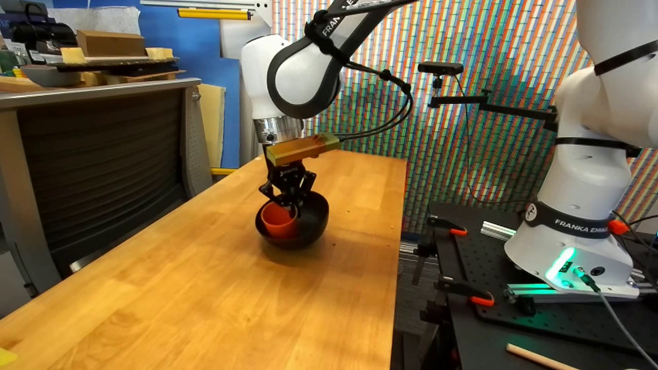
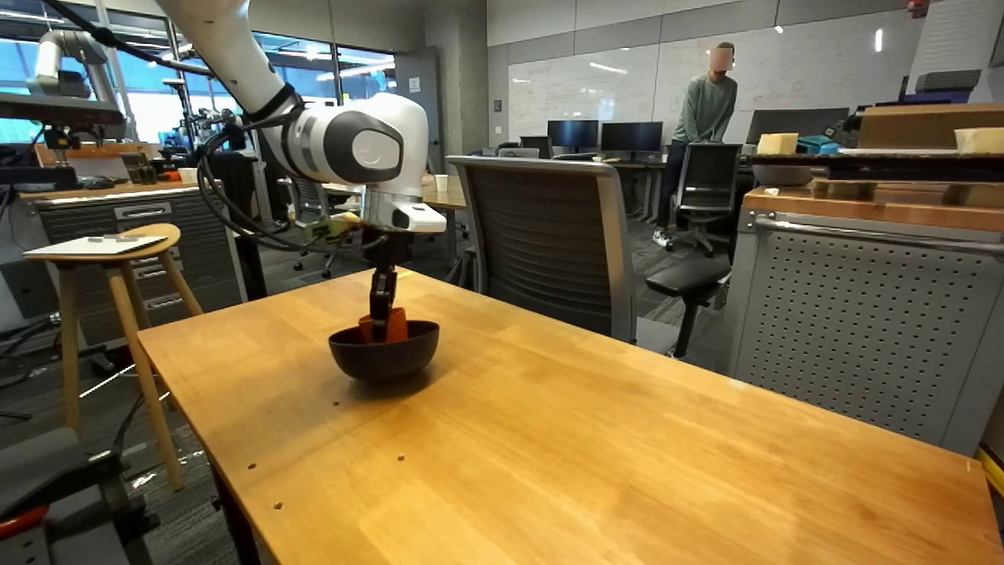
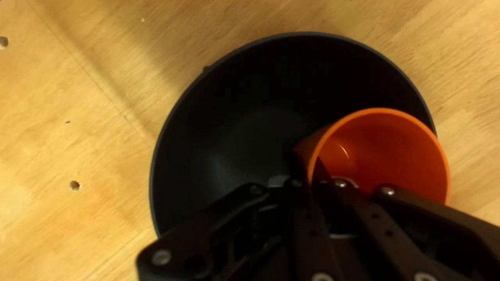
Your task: Put the orange cup in the black bowl
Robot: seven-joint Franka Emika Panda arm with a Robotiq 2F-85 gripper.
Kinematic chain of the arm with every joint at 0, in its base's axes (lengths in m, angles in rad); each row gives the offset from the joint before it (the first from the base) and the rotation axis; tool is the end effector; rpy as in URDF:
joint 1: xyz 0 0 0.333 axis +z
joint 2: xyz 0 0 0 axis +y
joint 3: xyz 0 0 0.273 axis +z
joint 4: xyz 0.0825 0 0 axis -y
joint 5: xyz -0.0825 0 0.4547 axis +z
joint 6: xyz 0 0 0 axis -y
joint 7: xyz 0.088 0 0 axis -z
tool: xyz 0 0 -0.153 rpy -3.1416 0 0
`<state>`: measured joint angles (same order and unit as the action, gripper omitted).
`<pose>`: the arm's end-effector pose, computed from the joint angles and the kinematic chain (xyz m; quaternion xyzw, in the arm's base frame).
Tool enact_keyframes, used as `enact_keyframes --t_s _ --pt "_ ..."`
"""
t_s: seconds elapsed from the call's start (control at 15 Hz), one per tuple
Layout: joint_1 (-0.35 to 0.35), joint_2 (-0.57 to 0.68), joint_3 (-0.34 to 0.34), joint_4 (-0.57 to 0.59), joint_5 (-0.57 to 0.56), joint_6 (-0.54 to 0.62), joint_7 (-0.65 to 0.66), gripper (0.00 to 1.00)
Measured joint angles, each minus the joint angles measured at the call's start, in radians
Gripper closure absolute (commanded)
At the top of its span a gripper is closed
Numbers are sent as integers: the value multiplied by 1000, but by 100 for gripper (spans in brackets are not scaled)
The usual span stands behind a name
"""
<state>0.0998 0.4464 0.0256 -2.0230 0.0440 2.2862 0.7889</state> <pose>0.5935 0.0788 0.0729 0.9358 -0.3399 -0.0913 0.0217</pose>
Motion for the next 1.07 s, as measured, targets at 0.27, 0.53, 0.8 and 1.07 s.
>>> enact_keyframes --t_s 0.27,0.53,0.8,1.07 --pt "-24 4 0 -2 114 1 -63 45" --pt "-27 11 4 -1 161 0 -111 14" --pt "10 4 15 12 154 -4 -140 0" --pt "88 -57 24 29 86 -43 -142 0"
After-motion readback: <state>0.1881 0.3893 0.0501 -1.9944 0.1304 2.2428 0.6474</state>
